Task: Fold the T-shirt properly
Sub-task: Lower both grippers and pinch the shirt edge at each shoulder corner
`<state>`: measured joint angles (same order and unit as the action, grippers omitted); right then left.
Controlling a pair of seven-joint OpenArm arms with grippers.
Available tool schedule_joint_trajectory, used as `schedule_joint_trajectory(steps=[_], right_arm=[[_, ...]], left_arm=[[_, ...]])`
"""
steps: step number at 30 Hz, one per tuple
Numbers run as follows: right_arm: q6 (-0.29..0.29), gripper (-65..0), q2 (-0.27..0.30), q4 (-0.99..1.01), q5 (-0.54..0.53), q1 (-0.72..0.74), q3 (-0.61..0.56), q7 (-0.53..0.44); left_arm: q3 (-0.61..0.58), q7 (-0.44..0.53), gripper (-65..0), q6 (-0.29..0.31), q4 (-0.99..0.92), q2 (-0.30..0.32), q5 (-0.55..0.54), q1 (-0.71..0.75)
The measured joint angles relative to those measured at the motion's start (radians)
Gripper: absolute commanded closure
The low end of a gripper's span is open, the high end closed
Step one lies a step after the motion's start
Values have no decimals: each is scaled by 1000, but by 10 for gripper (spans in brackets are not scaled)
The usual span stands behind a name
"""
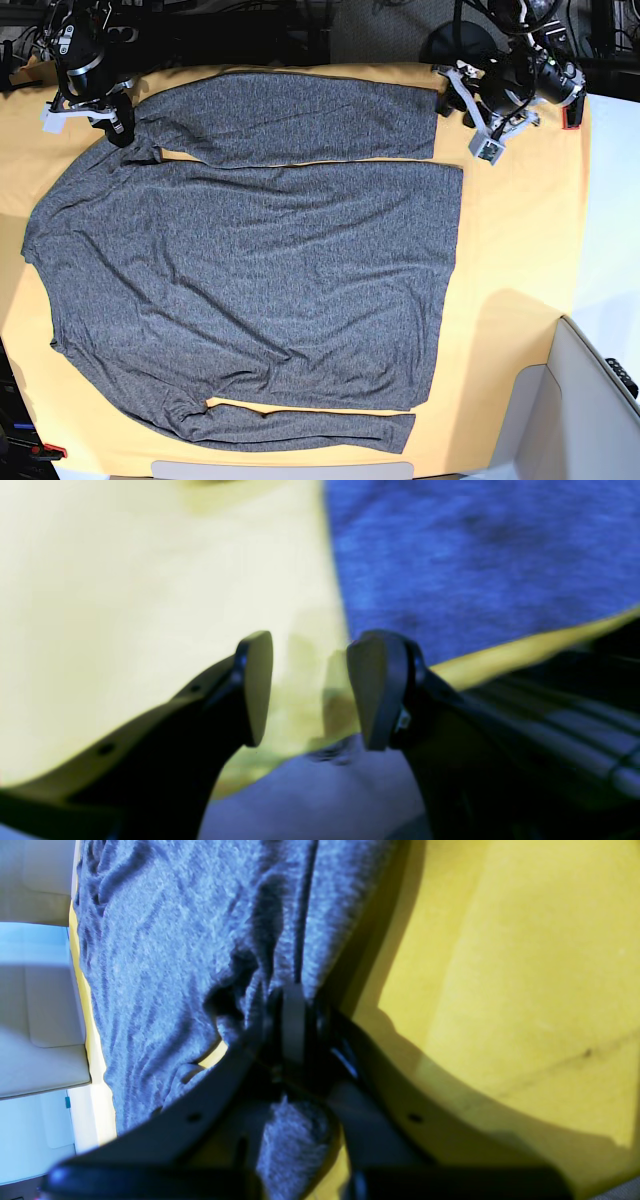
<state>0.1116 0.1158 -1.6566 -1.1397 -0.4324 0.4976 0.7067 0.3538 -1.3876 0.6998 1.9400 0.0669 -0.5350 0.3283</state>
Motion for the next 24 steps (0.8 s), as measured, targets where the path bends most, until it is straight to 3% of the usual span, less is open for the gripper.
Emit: schedule_joint_trajectory(steps=[10, 24], right_arm=[[0, -5, 0, 0, 0, 0, 0, 3], [0, -5, 0, 0, 1, 0, -3, 3]], left_arm=[[45, 58, -281, 5, -250, 69, -288, -52], [26, 30, -281, 3, -264, 77, -393, -42]])
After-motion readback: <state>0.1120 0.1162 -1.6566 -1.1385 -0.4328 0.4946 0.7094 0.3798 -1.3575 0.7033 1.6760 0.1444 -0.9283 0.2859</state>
